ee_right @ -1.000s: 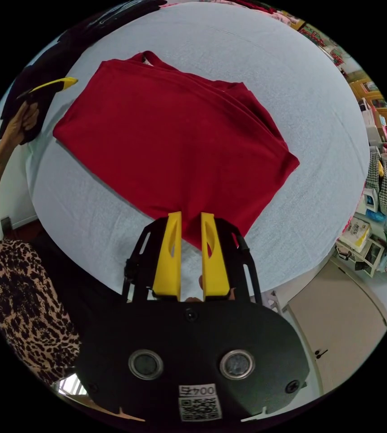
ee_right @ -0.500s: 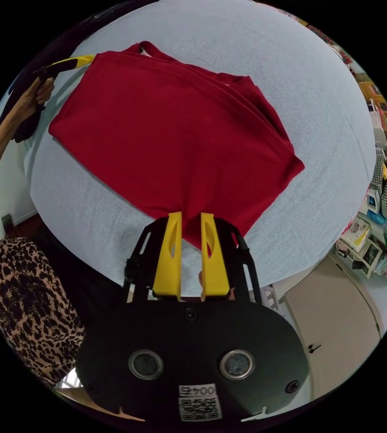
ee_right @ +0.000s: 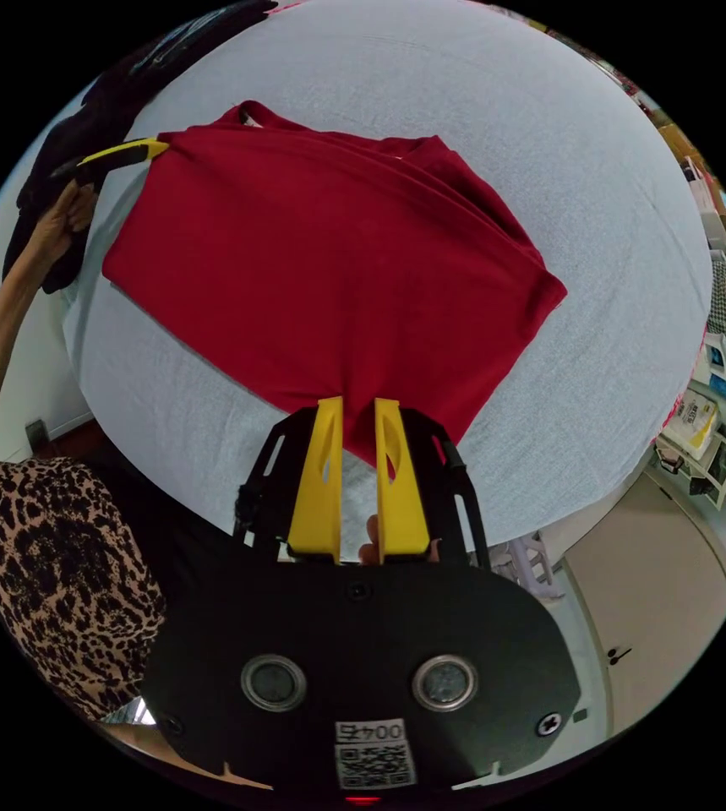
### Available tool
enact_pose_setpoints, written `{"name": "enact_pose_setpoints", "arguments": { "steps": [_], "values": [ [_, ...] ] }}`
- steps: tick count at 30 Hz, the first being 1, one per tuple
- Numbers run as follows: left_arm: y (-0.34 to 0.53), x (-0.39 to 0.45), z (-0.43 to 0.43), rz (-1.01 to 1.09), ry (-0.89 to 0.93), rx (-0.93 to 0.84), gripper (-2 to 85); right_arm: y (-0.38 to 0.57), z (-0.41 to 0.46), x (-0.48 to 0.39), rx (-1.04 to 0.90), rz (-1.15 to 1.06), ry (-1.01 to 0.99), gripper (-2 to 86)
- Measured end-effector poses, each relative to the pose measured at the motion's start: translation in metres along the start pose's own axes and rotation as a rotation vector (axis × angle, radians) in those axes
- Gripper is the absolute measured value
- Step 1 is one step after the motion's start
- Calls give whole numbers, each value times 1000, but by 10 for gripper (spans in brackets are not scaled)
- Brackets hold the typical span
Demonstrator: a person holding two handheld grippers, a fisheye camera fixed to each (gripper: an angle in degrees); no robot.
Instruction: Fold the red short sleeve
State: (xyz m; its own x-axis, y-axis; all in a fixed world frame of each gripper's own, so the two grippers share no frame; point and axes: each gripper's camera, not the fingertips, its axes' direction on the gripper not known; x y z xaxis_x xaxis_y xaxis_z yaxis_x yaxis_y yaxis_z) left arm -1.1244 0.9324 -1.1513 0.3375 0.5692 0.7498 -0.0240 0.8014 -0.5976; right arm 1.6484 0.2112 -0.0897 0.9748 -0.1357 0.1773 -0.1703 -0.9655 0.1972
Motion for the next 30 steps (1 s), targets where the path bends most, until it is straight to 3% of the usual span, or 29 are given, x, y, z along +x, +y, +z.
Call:
{"name": "enact_pose_setpoints", "arguments": {
  "steps": [5, 11, 14, 17, 21, 30],
  "values": [
    [4, 10, 11, 6, -40, 8, 23, 5, 6, -4, 10, 0, 14, 47],
    [26, 20, -36, -22, -44, 87, 26, 8, 13, -5, 5, 8, 19, 49],
    [55, 42, -53, -13, 34, 128, 26, 11, 17, -4, 11, 22, 15, 49],
    [82, 81, -32, 35, 72, 88, 23, 16, 22, 0, 22, 37, 4, 49],
    [95, 99, 8, 6, -33, -24, 12, 22, 29, 3, 35, 54, 0, 49],
    [92, 107, 6, -26, -48, -39, 16, 31, 49, 3, 30, 71, 62, 50]
  ]
}}
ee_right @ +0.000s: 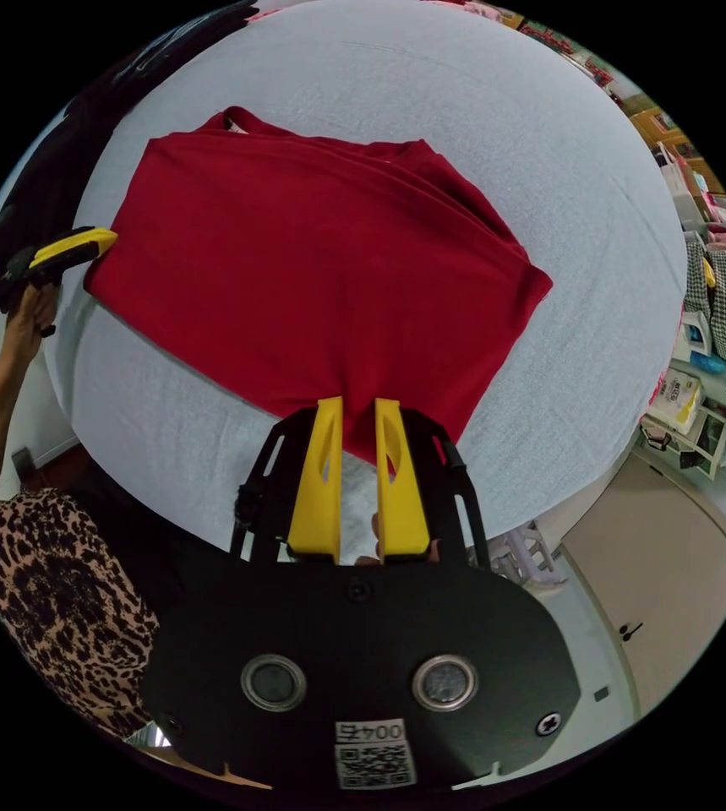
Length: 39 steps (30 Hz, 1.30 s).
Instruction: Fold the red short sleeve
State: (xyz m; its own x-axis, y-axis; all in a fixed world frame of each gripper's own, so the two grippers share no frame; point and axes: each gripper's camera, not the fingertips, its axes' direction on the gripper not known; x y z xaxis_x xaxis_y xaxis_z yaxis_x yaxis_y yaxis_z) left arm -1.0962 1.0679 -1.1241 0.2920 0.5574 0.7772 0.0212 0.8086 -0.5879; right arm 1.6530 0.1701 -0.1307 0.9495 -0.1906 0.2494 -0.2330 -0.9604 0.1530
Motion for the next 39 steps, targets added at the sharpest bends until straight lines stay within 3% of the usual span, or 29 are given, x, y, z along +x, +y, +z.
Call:
{"name": "enact_pose_setpoints", "arguments": {
  "steps": [4, 8, 19, 22, 25, 30, 39],
  "values": [
    [5, 30, -24, 10, -20, 59, 25, 4, 9, 11, -8, 25, -23, 51],
    [8, 83, -27, 14, 77, 113, 29, 7, 22, 27, -29, 19, -47, 58],
    [-36, 224, 57, -31, -33, -15, 22, 59, 65, 81, 119, -128, -88, 55],
    [-48, 252, 67, -80, -112, -33, 18, 78, 82, 120, 190, -163, -213, 50],
    [-57, 271, 69, -134, -144, -56, 17, 98, 93, 185, 251, -217, -461, 35],
    [-71, 297, 71, -209, -177, -86, 15, 130, 106, 330, 476, -51, -669, 67],
    [-84, 347, 80, -220, -329, -100, 17, 86, 162, 399, 429, 13, -726, 44]
  ]
}}
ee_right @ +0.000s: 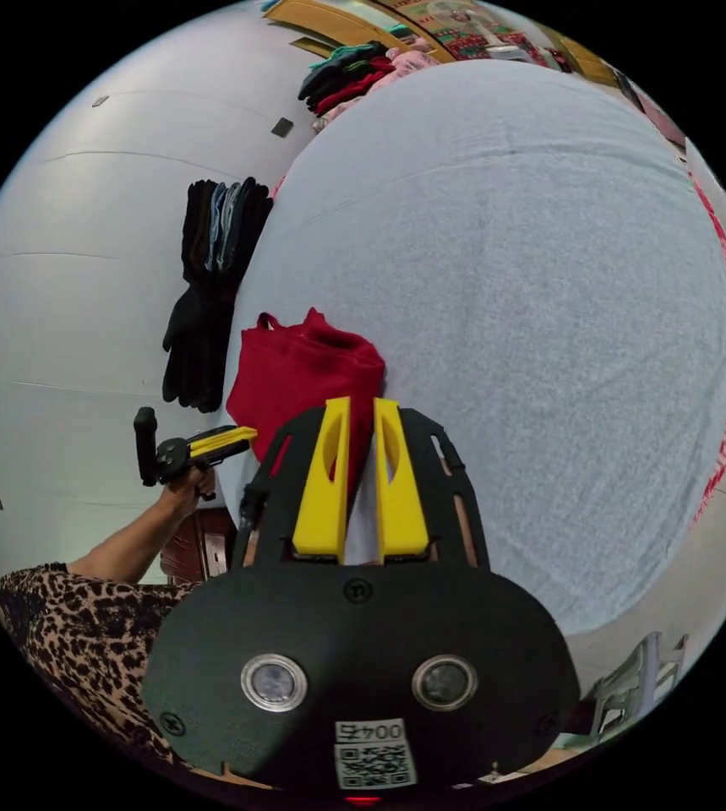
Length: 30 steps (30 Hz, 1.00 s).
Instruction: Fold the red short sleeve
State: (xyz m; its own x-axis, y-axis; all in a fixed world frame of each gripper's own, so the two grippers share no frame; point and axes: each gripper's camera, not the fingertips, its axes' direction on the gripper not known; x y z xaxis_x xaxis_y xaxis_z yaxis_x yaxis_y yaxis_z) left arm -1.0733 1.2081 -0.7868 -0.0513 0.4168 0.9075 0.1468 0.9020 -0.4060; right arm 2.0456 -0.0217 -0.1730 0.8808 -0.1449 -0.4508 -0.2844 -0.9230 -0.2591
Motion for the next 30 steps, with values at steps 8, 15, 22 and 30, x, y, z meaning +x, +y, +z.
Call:
{"name": "enact_pose_setpoints", "arguments": {
  "steps": [8, 15, 22, 30],
  "values": [
    [1, -19, 5, -67, 102, 10, 14, 4, 10, 36, -62, -35, 140, 22],
    [1, -38, 15, -63, 131, 23, 13, 103, -2, 65, -115, -98, -15, 78],
    [-1, -56, 21, 20, 109, 27, 13, 141, 20, 96, -112, -26, -131, 85],
    [3, 71, -7, 517, -22, 230, 71, 154, -9, 165, 6, 130, -322, 118]
  ]
}}
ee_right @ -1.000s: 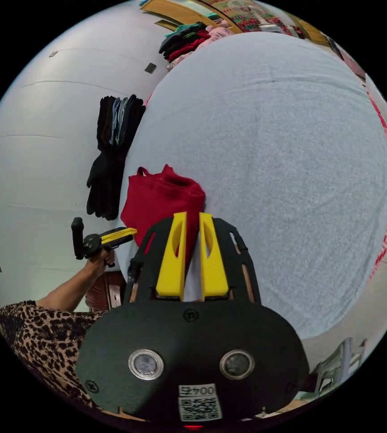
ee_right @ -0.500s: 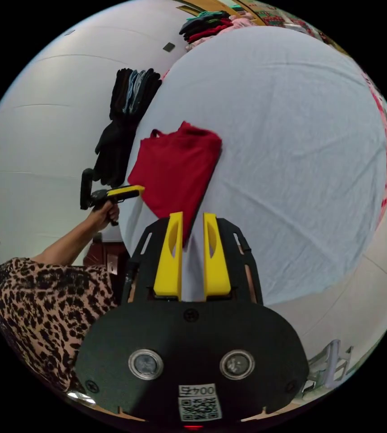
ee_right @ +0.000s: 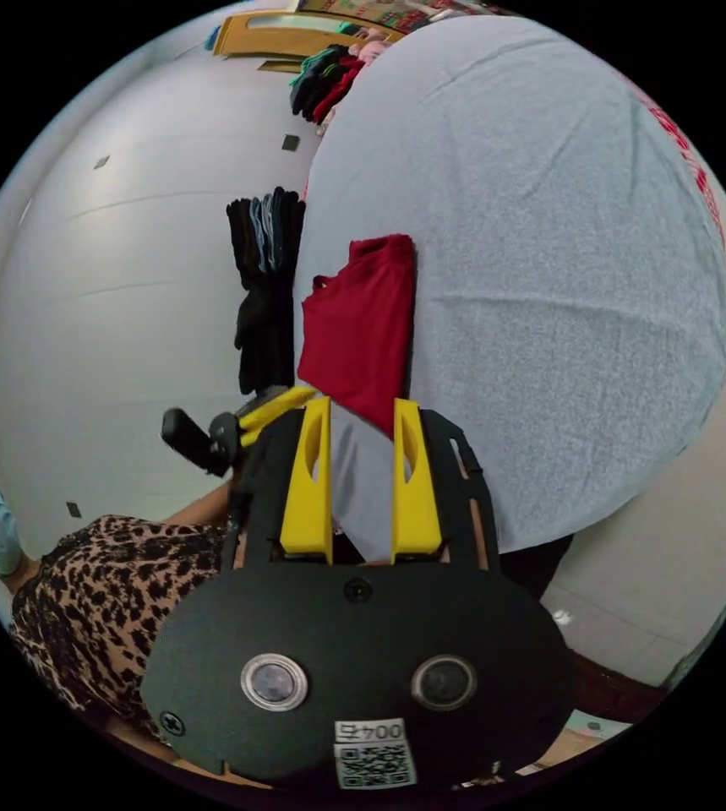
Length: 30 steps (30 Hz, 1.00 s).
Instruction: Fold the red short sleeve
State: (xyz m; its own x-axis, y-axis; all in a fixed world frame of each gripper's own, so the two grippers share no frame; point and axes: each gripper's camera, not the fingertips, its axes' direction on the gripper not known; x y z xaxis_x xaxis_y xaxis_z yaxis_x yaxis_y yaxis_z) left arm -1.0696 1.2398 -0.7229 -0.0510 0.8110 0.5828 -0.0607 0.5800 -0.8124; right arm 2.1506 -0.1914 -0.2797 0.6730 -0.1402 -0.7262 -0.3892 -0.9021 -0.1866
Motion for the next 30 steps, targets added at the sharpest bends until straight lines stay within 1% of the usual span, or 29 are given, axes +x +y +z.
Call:
{"name": "enact_pose_setpoints", "arguments": {
  "steps": [1, 3, 6, 8, 10, 13, 15, 17, 22, 24, 28, 30],
  "values": [
    [-6, 13, 5, 51, -9, -1, 75, 0, -2, 3, 6, 7, -9, 120],
    [-25, 54, 30, 224, -64, -24, 88, -2, -10, 14, 11, 30, -31, 125],
    [-38, 76, 63, 345, -130, -79, 90, -5, -16, 28, 13, 59, -56, 137],
    [-41, 77, 79, 375, -159, -114, 82, -9, -18, 38, 7, 76, -69, 150],
    [-43, 69, 89, 362, -167, -126, 68, -14, -19, 48, -3, 89, -74, 163],
    [-42, 38, 91, 268, -94, -113, 44, -25, -19, 60, -21, 103, -62, 183],
    [-33, 10, 82, 176, -29, -69, 37, -37, -15, 68, -35, 109, -87, 189],
    [-24, -7, 74, 125, -2, -29, 35, -48, -12, 75, -39, 118, -109, 194],
    [0, -39, 64, 59, 17, 24, 32, -91, 3, 89, -57, 137, -155, 195],
    [10, -50, 67, 34, 24, 35, 31, -114, 13, 97, -68, 152, -201, 184],
    [25, -65, 74, -2, 37, 43, 31, -153, 24, 100, -75, 149, -216, 146],
    [36, -75, 78, -28, 47, 55, 32, -175, 22, 96, -46, 124, -168, 91]
  ]
}}
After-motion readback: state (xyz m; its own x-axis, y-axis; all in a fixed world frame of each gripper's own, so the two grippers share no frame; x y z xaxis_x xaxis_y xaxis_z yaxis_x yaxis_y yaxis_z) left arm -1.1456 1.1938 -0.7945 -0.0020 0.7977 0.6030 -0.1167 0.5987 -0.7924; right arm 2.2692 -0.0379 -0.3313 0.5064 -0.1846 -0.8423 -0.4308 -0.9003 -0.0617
